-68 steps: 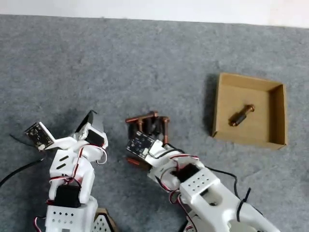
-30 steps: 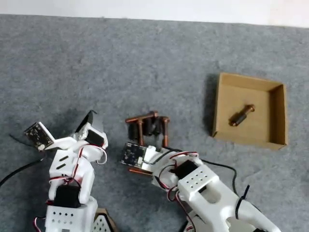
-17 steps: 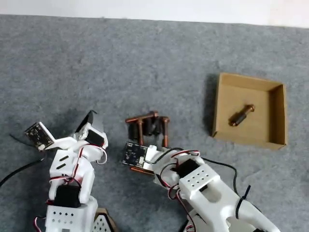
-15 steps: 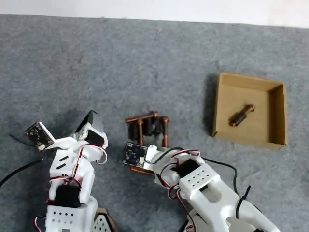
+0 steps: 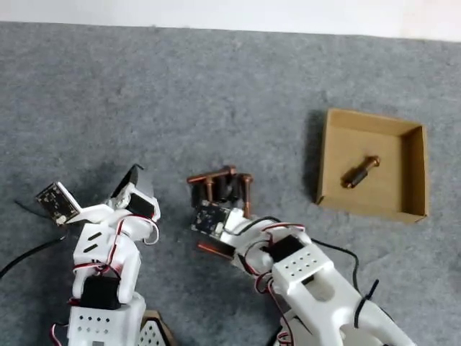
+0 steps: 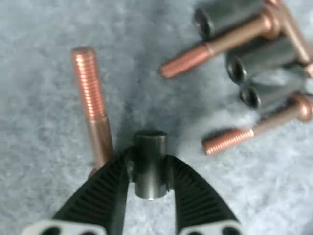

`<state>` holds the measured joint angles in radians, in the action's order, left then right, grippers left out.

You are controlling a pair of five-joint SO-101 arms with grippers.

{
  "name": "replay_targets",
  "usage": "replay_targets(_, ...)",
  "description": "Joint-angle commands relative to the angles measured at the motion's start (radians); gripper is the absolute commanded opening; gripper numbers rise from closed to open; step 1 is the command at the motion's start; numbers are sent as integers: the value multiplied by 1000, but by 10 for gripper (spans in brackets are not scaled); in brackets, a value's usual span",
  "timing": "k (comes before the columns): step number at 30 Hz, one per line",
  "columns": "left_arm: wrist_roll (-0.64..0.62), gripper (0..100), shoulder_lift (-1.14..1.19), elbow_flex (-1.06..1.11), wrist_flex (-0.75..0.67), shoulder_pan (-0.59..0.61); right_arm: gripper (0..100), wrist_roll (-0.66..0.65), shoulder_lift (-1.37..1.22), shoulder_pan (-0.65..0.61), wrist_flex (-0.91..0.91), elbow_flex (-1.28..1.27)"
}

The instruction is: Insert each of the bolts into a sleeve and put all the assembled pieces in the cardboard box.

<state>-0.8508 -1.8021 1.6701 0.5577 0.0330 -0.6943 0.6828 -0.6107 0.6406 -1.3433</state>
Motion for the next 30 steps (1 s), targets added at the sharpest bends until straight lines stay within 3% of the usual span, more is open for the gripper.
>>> replay_targets(1, 8, 6, -15, -5, -25, 10, 5, 63, 125, 33, -36, 5)
replay_targets(13, 8, 6, -15, -5, -25, 10, 5, 137, 507, 99, -42, -150)
replay_targets(30, 8, 6, -15, -4, -25, 7, 5, 166, 516, 209, 88, -154)
